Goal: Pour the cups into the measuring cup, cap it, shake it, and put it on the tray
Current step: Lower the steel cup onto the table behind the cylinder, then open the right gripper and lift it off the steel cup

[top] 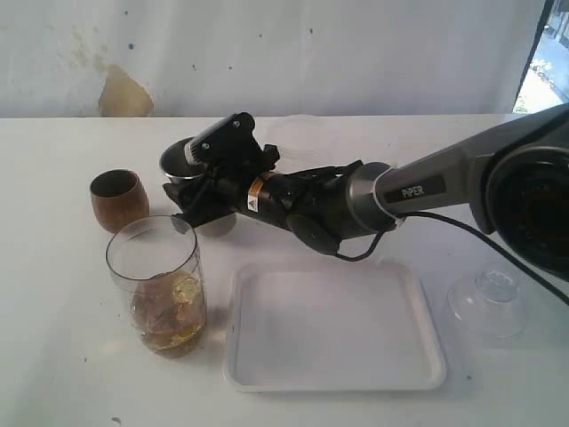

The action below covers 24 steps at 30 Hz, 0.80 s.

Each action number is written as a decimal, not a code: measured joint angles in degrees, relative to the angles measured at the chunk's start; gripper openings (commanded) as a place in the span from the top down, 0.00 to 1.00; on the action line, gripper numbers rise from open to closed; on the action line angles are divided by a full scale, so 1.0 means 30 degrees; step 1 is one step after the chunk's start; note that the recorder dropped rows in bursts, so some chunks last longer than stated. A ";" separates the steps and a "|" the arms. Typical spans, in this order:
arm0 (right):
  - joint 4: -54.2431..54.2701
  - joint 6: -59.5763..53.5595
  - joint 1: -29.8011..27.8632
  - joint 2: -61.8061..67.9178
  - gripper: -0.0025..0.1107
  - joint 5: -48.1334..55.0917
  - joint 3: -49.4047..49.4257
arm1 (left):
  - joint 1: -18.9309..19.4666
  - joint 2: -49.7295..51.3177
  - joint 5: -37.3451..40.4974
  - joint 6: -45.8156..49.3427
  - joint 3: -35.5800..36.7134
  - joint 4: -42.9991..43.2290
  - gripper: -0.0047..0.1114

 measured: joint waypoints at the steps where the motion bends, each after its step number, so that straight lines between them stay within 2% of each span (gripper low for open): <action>1: 0.0000 -0.0216 0.0000 0.0000 0.98 0.0050 0.0000 | 0.0000 0.0000 0.0000 0.0000 0.0000 0.0000 0.96; 19: 0.0998 -0.0375 -0.0234 0.0079 0.98 -0.0940 0.0000 | 0.0000 0.0000 0.0000 0.0000 0.0000 0.0000 0.96; 24: 0.1077 -0.0216 -0.0234 0.1047 0.98 -0.3468 0.0000 | 0.0000 0.0000 0.0000 0.0000 0.0000 0.0000 0.96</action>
